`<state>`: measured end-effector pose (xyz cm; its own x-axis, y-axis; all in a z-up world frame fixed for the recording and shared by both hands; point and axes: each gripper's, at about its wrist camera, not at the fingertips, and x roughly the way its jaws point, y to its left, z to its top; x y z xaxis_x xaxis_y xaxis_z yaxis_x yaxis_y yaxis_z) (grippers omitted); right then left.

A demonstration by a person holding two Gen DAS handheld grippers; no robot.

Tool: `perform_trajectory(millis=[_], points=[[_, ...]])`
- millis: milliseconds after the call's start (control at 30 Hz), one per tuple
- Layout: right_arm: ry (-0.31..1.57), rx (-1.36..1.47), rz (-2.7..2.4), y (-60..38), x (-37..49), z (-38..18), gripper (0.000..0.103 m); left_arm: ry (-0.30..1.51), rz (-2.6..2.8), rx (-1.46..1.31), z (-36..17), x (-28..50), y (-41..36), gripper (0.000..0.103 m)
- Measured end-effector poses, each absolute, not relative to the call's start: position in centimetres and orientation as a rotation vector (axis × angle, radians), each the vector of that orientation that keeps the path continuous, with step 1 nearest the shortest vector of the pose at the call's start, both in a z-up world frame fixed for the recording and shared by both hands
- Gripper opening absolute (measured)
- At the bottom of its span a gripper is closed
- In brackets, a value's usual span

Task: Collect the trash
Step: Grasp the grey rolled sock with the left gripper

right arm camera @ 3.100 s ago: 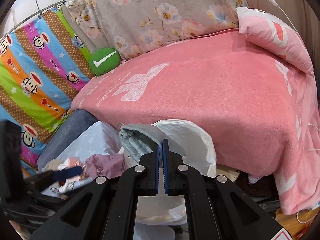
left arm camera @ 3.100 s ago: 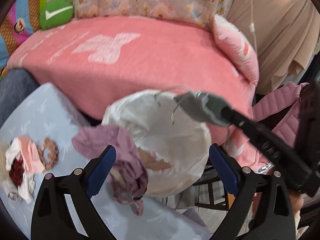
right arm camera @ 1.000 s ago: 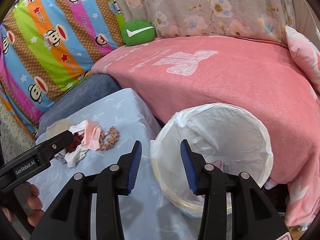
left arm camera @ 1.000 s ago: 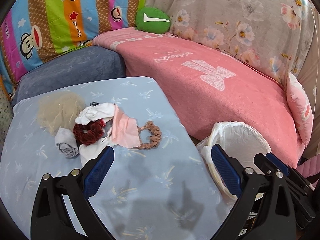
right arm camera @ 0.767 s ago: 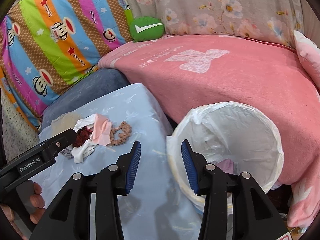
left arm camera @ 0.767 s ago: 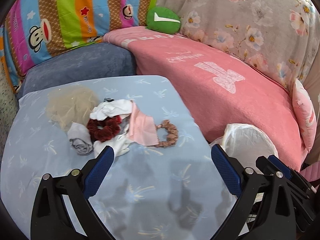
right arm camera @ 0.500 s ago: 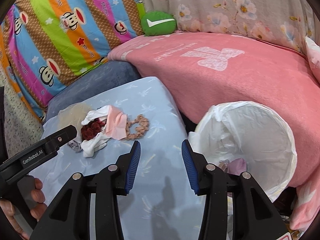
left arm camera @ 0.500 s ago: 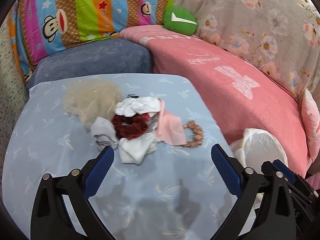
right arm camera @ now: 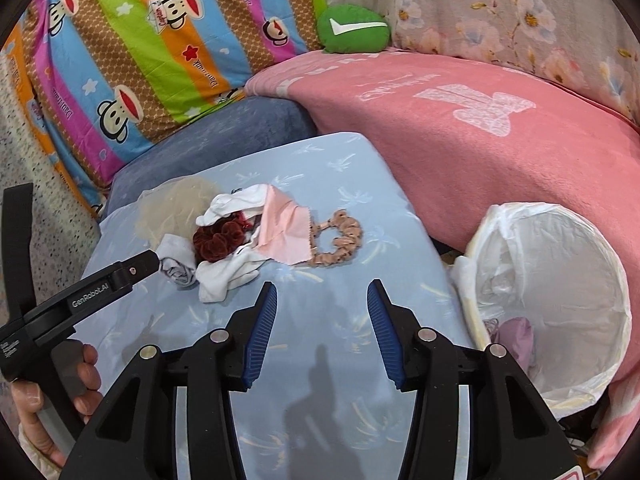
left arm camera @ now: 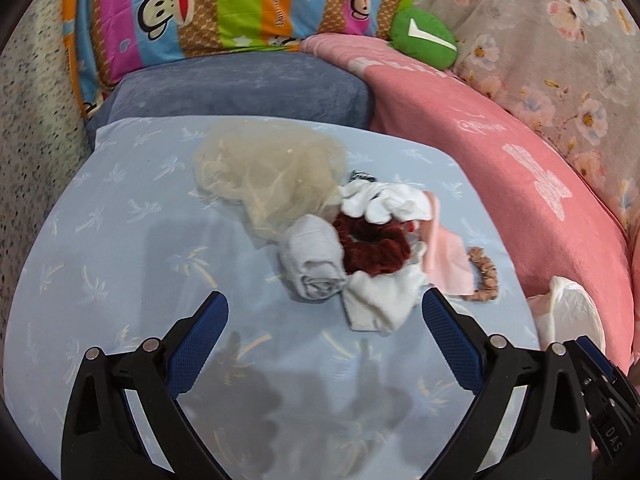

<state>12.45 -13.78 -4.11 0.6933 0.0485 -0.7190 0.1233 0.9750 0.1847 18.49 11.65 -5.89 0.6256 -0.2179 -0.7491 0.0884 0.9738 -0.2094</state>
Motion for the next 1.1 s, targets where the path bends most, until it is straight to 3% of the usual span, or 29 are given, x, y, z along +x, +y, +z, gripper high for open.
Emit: perform_trajectory(millis=[300, 467, 700, 833, 967, 1100], points=[[0.844, 0.206, 0.002, -11.0, 14.9, -5.3, 0.047, 0.911, -0.171, -0.206, -7.4, 20.7, 13.9, 0.088], [0.865, 0.207, 0.034, -9.4, 16.5, -6.0, 0.047, 0.963, -0.219, -0.255, -8.6, 22.2, 14.1, 0.069], [0.895, 0.215, 0.075, -7.3, 18.9, -7.3, 0.047, 0.990, -0.267, -0.284, -9.2, 23.2, 13.8, 0.051], [0.920, 0.212, 0.091, -6.3, 20.2, -8.3, 0.047, 1.002, -0.304, -0.295, -9.3, 23.6, 13.7, 0.032], [0.946, 0.225, 0.106, -5.7, 21.1, -9.4, 0.043, 0.993, -0.319, -0.291, -9.2, 23.5, 13.8, 0.023], [0.978, 0.232, 0.123, -5.0, 21.8, -10.6, 0.037, 0.993, -0.320, -0.301, -9.3, 23.3, 14.1, 0.023]])
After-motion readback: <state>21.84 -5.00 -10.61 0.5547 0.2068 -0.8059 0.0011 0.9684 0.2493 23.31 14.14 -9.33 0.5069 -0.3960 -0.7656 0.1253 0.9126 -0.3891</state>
